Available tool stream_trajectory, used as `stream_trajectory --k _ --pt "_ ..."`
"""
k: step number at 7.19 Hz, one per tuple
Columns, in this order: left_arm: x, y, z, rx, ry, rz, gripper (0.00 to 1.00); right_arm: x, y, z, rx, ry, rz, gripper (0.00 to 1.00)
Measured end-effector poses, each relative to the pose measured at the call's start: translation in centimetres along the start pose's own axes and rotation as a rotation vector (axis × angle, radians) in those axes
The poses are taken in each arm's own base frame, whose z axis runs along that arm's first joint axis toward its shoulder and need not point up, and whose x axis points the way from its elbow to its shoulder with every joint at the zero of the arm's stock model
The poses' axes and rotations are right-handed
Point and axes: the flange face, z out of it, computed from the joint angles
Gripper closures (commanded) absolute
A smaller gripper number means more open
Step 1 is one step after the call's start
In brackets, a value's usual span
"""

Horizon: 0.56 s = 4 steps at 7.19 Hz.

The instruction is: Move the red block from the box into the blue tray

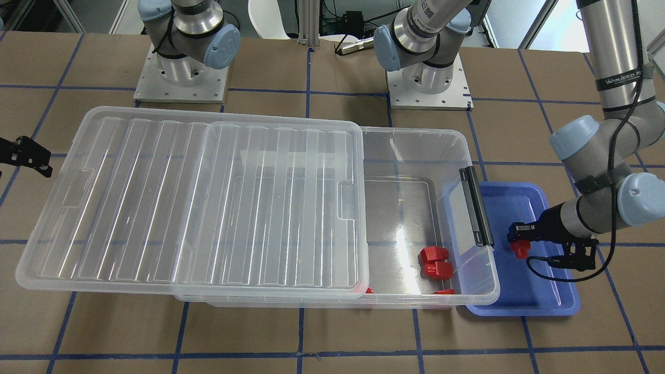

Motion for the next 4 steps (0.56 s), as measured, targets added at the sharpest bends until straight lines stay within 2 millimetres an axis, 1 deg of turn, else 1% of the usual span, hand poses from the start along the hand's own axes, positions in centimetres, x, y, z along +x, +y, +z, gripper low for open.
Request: stream_trajectory --k 1,2,3,4 --pt "0.1 -0.2 0.4 -0.002 0.001 0.005 0.81 -0.4 -0.1 0.1 0.000 -0.002 0.017 0.00" --pt "0.1 -0.3 0.6 -0.004 0.004 0.009 0.60 -1.0 -0.2 0.2 -0.003 -0.004 0.017 0.00" --pt "0.2 -0.3 0.8 -0.004 0.006 0.011 0.01 -1.9 -0.4 0.4 -0.006 -0.006 0.005 0.00" --pt "0.2 -0.3 0.8 -0.004 0.007 0.013 0.00 -3.1 -0.7 0.5 -0.006 -0.006 -0.011 0.00"
